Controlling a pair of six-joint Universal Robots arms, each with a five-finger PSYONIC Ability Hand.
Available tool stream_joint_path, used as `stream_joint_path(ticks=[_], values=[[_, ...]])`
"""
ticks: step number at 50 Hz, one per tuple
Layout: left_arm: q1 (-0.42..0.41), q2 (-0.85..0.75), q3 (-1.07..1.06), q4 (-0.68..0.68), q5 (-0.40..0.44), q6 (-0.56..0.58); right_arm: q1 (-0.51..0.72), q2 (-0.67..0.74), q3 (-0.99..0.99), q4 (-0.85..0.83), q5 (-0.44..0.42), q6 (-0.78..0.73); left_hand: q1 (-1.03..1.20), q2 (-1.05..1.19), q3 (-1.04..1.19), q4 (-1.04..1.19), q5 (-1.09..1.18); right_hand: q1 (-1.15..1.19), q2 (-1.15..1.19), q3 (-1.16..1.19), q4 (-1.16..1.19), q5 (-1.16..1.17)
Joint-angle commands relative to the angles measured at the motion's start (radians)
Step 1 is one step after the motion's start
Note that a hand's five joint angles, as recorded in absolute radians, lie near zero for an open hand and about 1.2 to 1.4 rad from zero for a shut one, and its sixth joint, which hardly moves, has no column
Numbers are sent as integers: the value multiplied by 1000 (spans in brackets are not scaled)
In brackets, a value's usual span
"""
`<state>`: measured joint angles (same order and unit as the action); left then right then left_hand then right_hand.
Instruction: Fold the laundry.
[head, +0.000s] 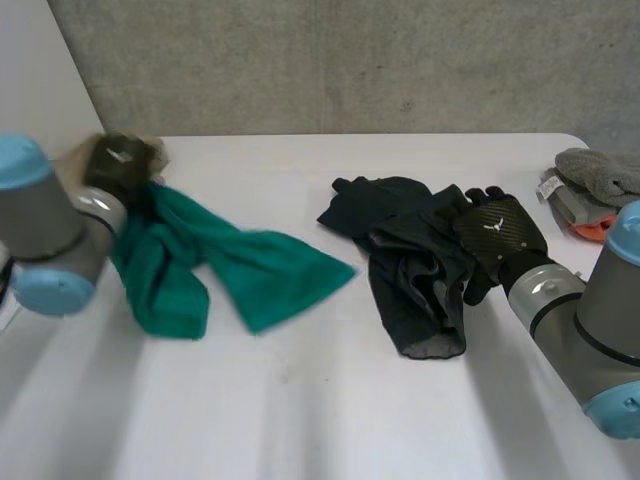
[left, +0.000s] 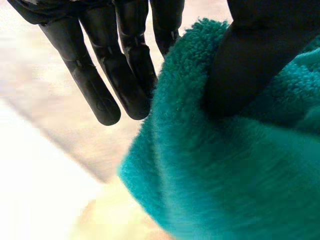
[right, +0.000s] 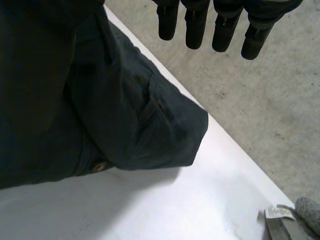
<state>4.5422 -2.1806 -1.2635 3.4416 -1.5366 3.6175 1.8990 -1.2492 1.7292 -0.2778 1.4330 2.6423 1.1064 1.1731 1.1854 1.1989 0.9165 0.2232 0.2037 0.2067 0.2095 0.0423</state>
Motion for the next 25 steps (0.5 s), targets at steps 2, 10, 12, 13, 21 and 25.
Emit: stream_joint_path(ticks=[2, 10, 12, 13, 21, 25], values=[[158, 61, 137, 105, -151, -14, 2, -32, -10, 18, -32, 12, 290, 223, 211, 197, 305, -49, -29, -32, -35, -42], [103, 2, 113, -48, 57, -8, 0, -32, -54, 135, -22, 44, -932, -999, -1011, -1024, -917, -49, -29, -32, -35, -42], [90, 4, 90, -90, 82, 1, 0, -32, -75, 172, -5, 74, -932, -999, -1011, -1024, -917, -49, -29, -32, -35, -42], [75, 15, 64, -123, 93, 10, -1, -35, -101, 211, 15, 118, -932, -999, -1011, -1024, -917, -49, -29, -32, -35, -42], [-12, 110, -100, -144, 78, 6, 12, -26, -270, 457, 24, 425, -932, -999, -1011, -1024, -917, -49, -29, -32, -35, -42], [-69, 134, -163, -99, 76, -14, 83, 51, -355, 493, 27, 548, -932, -999, -1011, -1024, -917, -49, -29, -32, -35, -42]])
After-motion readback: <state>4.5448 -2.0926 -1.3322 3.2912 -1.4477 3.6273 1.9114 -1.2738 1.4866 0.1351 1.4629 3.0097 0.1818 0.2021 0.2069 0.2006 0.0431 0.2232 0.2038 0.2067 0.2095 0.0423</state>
